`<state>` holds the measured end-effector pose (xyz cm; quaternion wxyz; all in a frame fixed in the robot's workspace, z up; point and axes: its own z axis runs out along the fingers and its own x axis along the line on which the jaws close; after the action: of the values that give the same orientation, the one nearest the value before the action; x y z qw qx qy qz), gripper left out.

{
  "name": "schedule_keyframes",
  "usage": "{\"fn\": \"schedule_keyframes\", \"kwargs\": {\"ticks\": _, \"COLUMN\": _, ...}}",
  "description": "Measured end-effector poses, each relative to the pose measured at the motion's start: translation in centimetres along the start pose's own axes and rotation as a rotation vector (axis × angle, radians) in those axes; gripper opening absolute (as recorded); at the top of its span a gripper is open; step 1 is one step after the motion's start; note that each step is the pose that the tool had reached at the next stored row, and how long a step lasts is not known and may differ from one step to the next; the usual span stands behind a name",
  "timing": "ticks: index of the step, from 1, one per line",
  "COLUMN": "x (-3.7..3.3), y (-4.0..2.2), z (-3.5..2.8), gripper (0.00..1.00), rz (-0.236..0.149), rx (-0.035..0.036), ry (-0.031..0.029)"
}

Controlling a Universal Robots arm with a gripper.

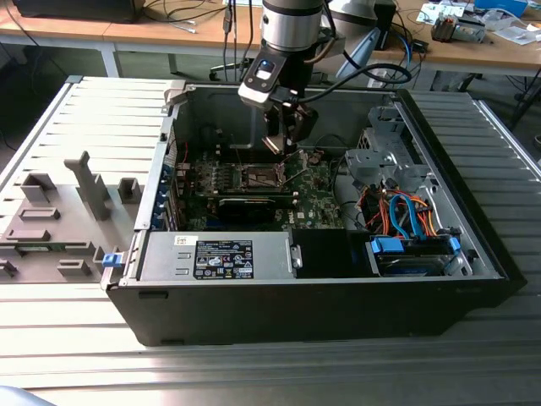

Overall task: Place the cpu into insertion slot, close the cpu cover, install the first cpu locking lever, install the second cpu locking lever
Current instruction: 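Place the cpu into insertion slot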

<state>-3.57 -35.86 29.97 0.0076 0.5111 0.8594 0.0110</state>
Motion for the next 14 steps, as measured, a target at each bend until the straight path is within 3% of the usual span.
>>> {"fn": "schedule_keyframes", "kwargs": {"ticks": 14, "x": 0.00, "y": 0.00, "z": 0.00, "gripper": 0.54, "rz": 0.055, "rx": 0.0002, "ry": -0.0016}}
